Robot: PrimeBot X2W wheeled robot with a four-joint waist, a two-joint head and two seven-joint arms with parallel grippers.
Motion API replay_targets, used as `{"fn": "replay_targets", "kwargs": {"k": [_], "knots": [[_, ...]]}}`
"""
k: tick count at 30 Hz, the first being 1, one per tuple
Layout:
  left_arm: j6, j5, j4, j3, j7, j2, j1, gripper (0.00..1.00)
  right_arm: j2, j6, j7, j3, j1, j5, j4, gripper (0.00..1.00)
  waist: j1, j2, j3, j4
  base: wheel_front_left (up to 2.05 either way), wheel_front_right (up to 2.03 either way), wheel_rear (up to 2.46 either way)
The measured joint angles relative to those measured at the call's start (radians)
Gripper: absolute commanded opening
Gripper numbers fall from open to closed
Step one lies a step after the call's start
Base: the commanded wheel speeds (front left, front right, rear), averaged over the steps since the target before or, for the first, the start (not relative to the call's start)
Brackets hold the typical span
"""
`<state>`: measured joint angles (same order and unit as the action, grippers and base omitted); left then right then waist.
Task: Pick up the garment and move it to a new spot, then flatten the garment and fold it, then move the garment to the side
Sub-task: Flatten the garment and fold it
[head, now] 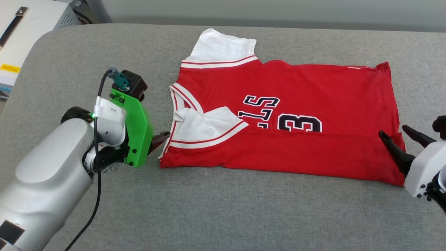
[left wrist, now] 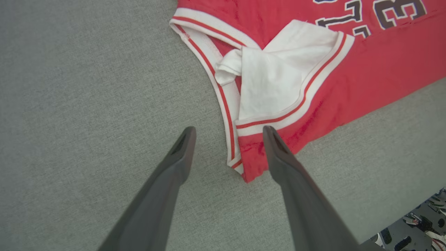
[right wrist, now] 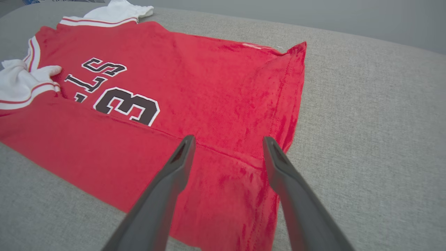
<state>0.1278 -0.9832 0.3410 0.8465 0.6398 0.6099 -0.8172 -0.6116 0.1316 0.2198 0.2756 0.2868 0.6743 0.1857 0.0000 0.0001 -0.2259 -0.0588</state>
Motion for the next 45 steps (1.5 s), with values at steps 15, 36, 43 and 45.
{"fn": "replay_targets", "kwargs": {"k": [15,36,43,45], "knots": [[0.000,-0.037,0.161,0.143,0.101,-0.024,-0.011,1.00,0.030,0.000,0.048,0.057,0.040,0.002,-0.017,1.00,0.0000,0.0000,-0.071,0.071,0.00,0.00,0.00],[0.000,-0.074,0.006,0.220,-0.139,0.061,0.009,0.00,-0.236,0.000,0.503,0.122,0.118,0.149,-0.086,1.00,0.0000,0.0000,-0.017,0.029,0.00,0.00,0.00],[0.000,-0.071,-0.005,0.225,-0.170,0.056,0.007,0.00,-0.150,0.000,0.492,0.155,0.118,0.128,0.049,1.00,0.0000,0.0000,-0.059,0.007,0.00,0.00,0.00],[0.000,-0.071,-0.002,0.226,-0.183,0.053,0.007,0.00,-0.115,0.000,0.471,0.163,0.118,0.119,0.096,1.00,0.0000,0.0000,-0.072,0.002,0.00,0.00,0.00]]}}
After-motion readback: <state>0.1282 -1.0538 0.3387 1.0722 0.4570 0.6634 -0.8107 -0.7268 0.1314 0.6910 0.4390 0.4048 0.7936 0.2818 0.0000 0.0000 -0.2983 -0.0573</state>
